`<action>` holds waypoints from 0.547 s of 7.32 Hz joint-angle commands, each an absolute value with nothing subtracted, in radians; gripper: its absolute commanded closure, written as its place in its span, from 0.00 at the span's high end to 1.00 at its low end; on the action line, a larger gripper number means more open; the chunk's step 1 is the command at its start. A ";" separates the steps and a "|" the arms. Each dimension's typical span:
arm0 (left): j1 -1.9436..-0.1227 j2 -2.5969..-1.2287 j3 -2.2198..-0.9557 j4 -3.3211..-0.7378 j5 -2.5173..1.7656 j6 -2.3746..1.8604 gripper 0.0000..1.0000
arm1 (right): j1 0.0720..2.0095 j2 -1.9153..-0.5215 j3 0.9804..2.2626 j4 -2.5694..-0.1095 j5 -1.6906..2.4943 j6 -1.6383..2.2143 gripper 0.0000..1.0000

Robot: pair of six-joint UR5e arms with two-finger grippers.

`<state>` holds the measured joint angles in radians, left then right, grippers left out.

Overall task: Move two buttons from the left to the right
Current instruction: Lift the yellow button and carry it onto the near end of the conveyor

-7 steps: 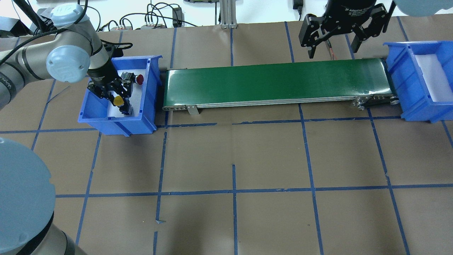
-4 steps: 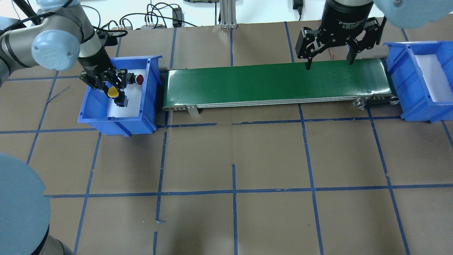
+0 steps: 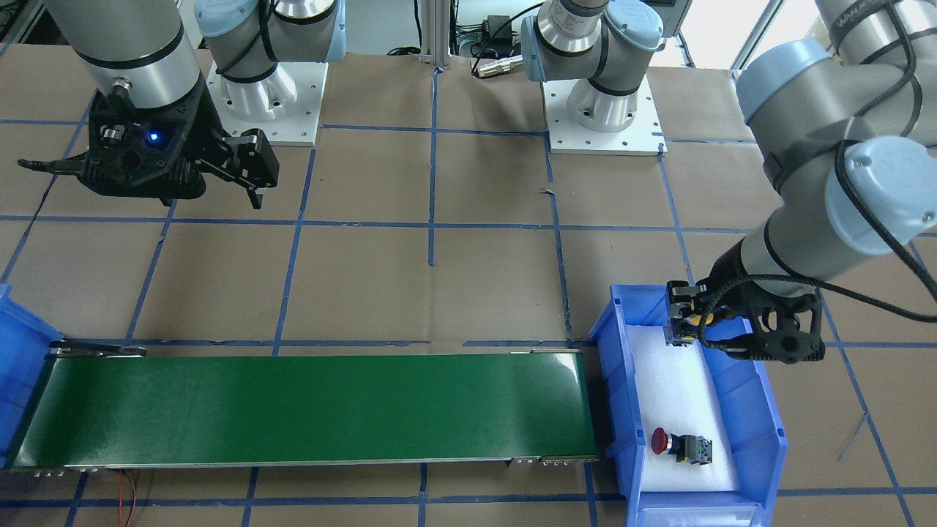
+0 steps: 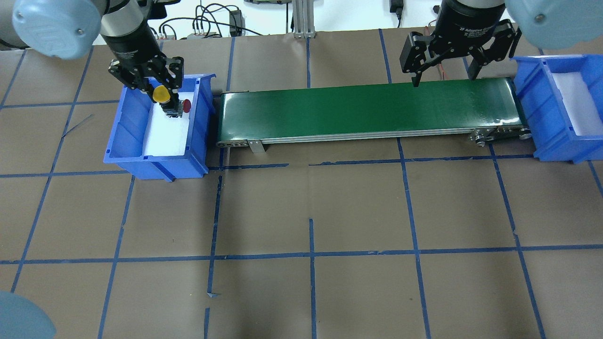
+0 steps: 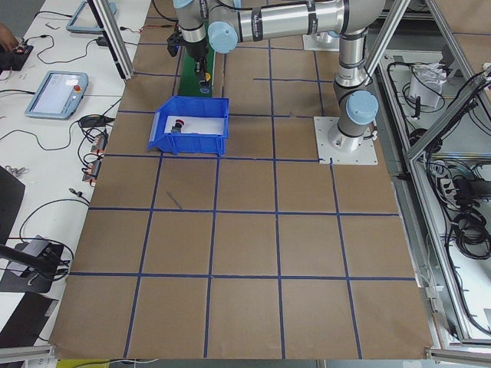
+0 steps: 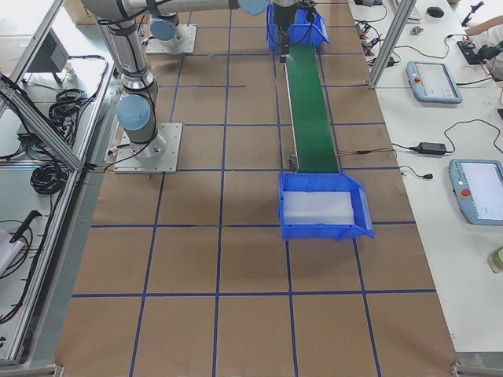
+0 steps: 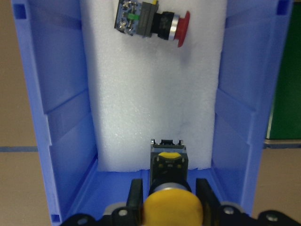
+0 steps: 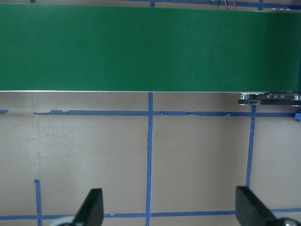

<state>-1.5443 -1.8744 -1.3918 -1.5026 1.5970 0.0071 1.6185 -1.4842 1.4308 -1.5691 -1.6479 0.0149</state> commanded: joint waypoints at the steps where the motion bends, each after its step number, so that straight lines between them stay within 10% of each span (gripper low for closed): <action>1: -1.681 -1.957 -1.384 -1.361 1.597 -0.124 0.28 | 1.624 -1.509 1.451 -1.577 -1.631 -0.001 1.00; 4: -1.755 -2.092 -1.385 -1.232 1.608 -0.163 0.28 | 1.603 -1.505 1.457 -1.569 -1.474 -0.002 1.00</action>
